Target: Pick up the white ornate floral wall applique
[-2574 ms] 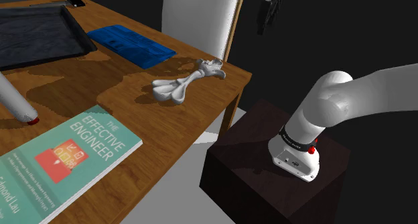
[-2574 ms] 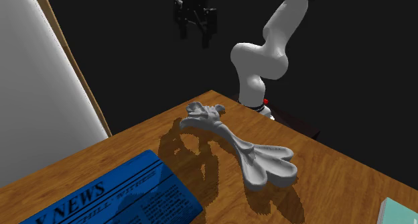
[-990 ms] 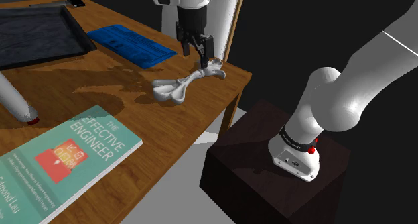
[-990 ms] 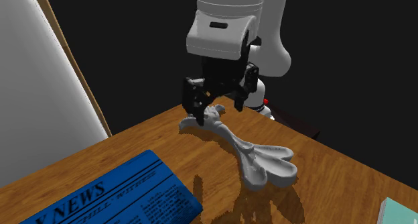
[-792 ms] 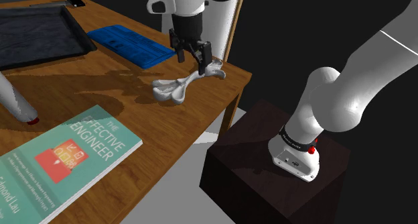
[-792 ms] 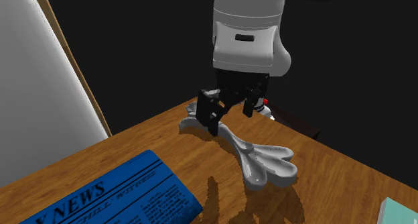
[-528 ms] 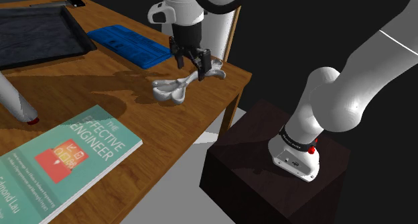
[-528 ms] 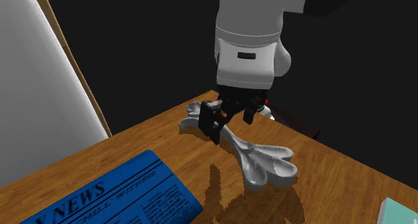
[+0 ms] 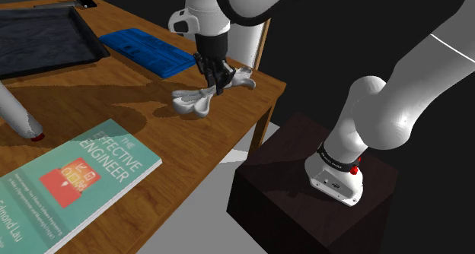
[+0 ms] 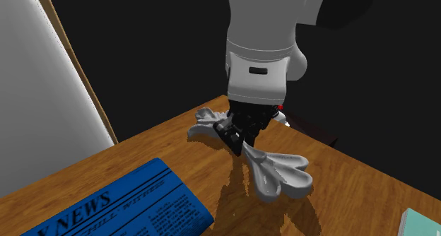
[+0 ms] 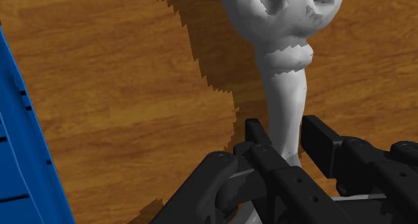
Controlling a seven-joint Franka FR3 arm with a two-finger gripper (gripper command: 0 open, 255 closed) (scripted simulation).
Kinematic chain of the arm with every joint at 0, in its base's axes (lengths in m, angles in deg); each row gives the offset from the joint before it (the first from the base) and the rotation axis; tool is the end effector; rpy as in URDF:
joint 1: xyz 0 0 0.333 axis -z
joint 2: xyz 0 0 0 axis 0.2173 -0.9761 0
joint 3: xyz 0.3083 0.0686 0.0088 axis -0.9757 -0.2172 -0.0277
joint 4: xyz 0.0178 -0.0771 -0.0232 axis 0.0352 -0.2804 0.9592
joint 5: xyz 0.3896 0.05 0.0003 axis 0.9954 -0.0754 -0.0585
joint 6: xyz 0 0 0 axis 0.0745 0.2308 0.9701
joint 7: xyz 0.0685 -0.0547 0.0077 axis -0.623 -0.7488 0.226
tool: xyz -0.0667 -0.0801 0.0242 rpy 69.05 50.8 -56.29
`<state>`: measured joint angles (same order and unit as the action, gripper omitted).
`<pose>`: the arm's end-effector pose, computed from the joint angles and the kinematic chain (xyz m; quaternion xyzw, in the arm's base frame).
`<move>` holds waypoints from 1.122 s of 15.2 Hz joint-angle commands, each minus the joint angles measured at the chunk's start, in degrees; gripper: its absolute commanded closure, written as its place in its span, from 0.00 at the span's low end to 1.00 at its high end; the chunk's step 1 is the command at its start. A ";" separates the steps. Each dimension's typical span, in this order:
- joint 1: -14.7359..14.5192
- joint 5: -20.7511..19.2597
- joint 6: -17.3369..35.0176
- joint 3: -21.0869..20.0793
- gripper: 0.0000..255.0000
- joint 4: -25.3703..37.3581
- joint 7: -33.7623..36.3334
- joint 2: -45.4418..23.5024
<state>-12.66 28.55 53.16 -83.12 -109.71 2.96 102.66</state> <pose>0.3825 0.2667 0.4691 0.7084 0.7037 -0.0510 0.0210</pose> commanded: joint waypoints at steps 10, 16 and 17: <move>-0.07 0.18 -3.34 0.03 1.00 2.08 -0.18 0.47; -0.03 0.24 -7.98 0.15 1.00 6.12 -0.46 1.08; -0.03 0.25 -8.75 0.17 1.00 6.83 -0.50 1.14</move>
<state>-12.70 28.80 45.23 -82.96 -103.71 2.49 103.81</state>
